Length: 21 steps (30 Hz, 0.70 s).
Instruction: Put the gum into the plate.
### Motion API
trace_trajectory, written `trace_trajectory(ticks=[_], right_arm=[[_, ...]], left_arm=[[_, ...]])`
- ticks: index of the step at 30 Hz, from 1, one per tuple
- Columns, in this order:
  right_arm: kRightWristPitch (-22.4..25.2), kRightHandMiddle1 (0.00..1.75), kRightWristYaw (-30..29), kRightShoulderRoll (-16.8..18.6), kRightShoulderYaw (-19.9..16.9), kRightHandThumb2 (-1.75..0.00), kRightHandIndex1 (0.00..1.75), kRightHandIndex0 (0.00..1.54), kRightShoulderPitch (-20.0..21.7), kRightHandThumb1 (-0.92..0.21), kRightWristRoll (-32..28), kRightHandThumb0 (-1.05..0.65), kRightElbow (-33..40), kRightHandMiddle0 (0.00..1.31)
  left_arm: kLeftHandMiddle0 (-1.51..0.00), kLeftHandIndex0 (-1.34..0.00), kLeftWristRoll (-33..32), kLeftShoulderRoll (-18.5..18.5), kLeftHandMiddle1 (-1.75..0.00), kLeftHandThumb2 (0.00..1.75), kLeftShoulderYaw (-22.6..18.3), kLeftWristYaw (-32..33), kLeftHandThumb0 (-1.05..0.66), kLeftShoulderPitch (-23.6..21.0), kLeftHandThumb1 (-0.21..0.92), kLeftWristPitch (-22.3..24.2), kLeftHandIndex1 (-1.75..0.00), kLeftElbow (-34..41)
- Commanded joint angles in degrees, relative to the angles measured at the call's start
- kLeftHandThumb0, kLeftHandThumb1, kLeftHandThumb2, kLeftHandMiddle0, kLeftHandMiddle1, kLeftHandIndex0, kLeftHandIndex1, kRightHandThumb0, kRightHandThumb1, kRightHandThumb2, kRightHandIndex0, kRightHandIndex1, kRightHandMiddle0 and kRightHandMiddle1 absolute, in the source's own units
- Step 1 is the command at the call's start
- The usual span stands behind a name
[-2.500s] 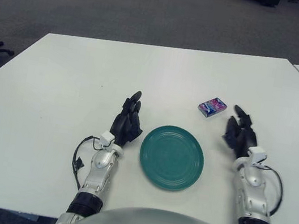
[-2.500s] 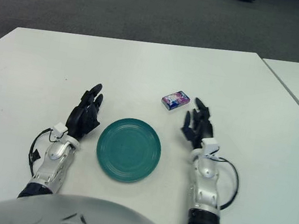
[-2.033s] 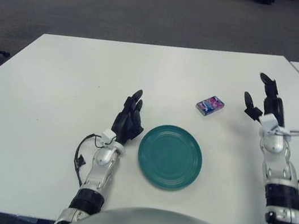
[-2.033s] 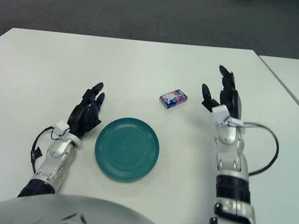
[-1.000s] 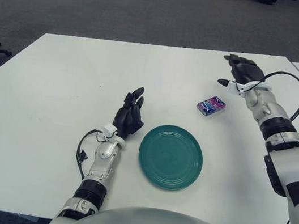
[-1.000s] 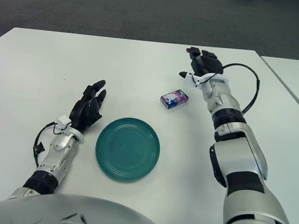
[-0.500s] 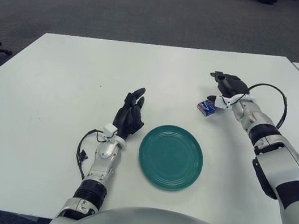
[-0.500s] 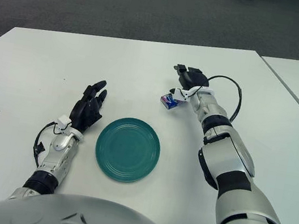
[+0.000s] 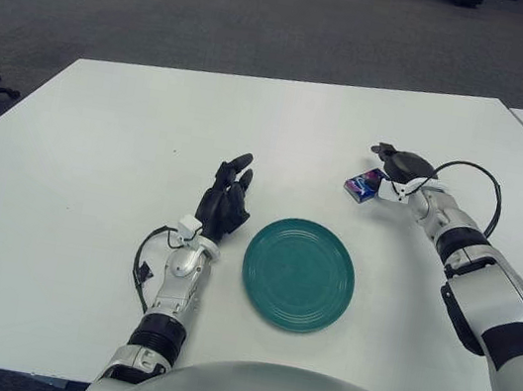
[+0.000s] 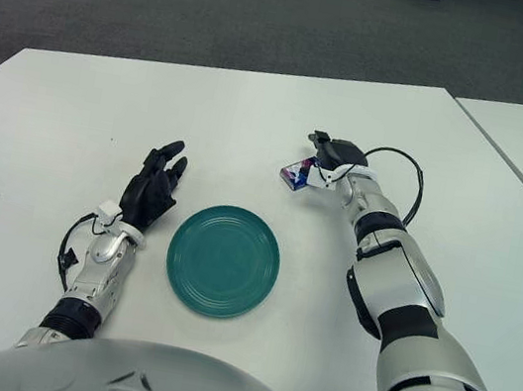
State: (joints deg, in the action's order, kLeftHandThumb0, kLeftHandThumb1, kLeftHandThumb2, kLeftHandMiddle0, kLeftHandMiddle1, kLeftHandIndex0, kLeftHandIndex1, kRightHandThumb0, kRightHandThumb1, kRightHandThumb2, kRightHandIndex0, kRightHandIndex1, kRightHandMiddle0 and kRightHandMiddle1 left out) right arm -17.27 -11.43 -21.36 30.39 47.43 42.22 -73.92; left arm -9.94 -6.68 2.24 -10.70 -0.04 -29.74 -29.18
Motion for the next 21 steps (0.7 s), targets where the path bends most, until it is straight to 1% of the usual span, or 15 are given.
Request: trace_trajectory(ticks=[1, 9, 17, 21], right_arm=[[0.7, 0.48, 1.7, 1.4, 0.9, -0.25, 0.01, 0.26, -2.3, -0.88, 0.1, -0.59, -1.1, 0.0], [1.3, 0.45, 3.3, 1.1, 2.4, -0.24, 0.02, 0.3, -3.4, -0.88, 0.8, -0.64, -1.8, 0.0], [-0.4, 0.44, 4.4, -0.6, 3.0, -0.24, 0.03, 0.31, -6.6, -0.88, 0.6, -0.68, -1.3, 0.0], [-0.3, 0.43, 5.9, -1.2, 3.9, -0.23, 0.02, 0.31, -7.1, -0.88, 1.0, -0.7, -1.4, 0.0]], left_arm=[[-0.32, 0.0, -1.8, -5.1, 0.0, 0.92, 0.4, -0.3, -0.97, 5.9, 0.92, 0.3, -0.74, -3.5], [-0.29, 0.0, -3.4, -6.0, 0.0, 0.91, 0.5, 0.0, -0.95, 6.5, 0.92, 1.6, -0.68, -2.4], [-0.26, 0.0, -2.5, -5.9, 0.0, 0.91, 2.5, 0.5, -0.94, 8.3, 0.92, 0.9, -0.61, 1.1], [-0.25, 0.0, -2.3, -5.8, 0.0, 0.9, 3.6, 0.9, -0.96, 9.1, 0.92, 1.1, -0.58, 3.0]])
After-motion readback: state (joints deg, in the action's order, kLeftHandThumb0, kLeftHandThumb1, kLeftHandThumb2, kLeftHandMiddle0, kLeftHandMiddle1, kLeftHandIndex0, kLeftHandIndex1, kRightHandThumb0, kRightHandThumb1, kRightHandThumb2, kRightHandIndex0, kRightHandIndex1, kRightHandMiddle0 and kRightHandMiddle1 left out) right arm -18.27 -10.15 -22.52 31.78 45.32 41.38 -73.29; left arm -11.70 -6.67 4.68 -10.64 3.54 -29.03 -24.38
